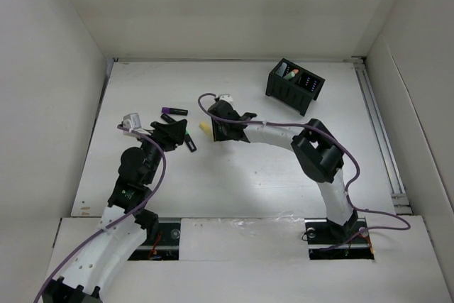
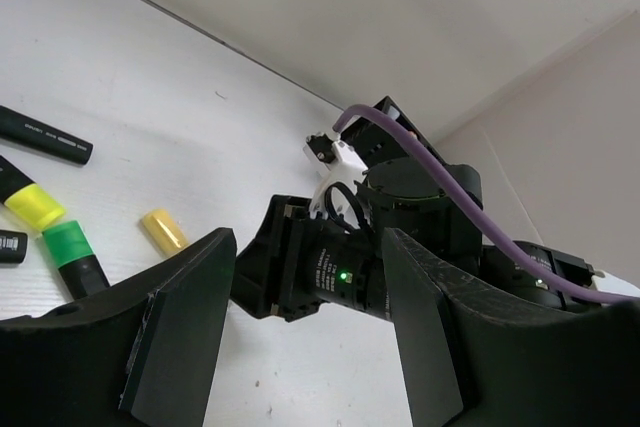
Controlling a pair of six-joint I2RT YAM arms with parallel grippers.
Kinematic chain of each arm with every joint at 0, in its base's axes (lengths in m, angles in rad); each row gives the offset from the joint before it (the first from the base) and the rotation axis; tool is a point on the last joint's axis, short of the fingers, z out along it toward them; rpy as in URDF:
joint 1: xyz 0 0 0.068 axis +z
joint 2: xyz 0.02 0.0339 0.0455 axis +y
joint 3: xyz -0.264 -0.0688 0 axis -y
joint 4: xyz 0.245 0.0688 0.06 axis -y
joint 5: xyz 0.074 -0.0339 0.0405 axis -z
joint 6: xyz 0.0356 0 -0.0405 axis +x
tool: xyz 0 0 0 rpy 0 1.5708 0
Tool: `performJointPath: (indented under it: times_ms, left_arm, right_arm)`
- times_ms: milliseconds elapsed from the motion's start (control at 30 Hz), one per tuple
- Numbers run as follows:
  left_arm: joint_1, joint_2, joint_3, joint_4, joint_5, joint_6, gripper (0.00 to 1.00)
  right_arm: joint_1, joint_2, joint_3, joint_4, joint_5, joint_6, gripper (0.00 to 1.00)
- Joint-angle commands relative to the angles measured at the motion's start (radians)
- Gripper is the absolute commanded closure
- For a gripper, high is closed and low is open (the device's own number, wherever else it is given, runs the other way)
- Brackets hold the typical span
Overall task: Sort the stationery into containers
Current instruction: Pick up the pen from the center of the board.
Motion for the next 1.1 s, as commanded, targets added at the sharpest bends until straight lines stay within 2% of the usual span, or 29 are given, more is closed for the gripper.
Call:
performJointPath:
  times_ms: [0, 67, 133, 233, 367, 467, 733, 867, 933, 1033, 1067]
  left_arm:
    - [0.0, -0.003, 0.0, 0.058, -0.005, -0.005, 0.43]
    - [0.0, -0.003, 0.009, 0.049, 0.009, -0.005, 0.43]
    - [0.0, -0.003, 0.02, 0.04, 0.009, -0.005, 0.43]
    - [0.0, -0.029, 0.01, 0.039, -0.026, -0.005, 0.43]
    - [0.0, -0.063, 0.009, 0.03, -0.017, -0.005, 0.43]
    - [0.0, -0.073, 0.0, 0.03, -0.043, 0.004, 0.42]
    - [0.0, -0.041, 0.011, 0.03, -0.032, 0.004, 0.42]
    - [0.0, -0.032, 0.022, 0.03, -0.008, 0.004, 0.42]
    - [0.0, -0.041, 0.01, 0.03, -0.029, 0.004, 0.42]
    - [0.0, -0.041, 0.019, 0.03, -0.02, 0.004, 0.42]
    - [0.0, -0.041, 0.019, 0.03, -0.011, 0.004, 0.42]
  right_arm:
    - [-0.013, -0.061, 0.055, -0.016, 0.026, 0.003, 0.6]
    - [-0.013, -0.023, 0.102, -0.04, 0.012, -0.02, 0.56]
    - [-0.013, -0.003, 0.153, -0.062, 0.003, -0.02, 0.56]
    - [-0.013, 0.04, 0.214, -0.062, 0.003, -0.051, 0.47]
    - [-0.022, 0.19, 0.377, -0.152, -0.006, -0.089, 0.46]
    - [-0.022, 0.245, 0.467, -0.178, -0.029, -0.114, 0.45]
    - [-0.022, 0.333, 0.546, -0.226, -0.063, -0.114, 0.41]
    - [-0.022, 0.331, 0.5, -0.206, -0.063, -0.114, 0.58]
    - [-0.031, 0.314, 0.471, -0.185, -0.054, -0.114, 0.59]
    - [-0.031, 0.29, 0.46, -0.185, -0.029, -0.114, 0.78]
    - [-0.031, 0.272, 0.437, -0.185, -0.029, -0.105, 0.81]
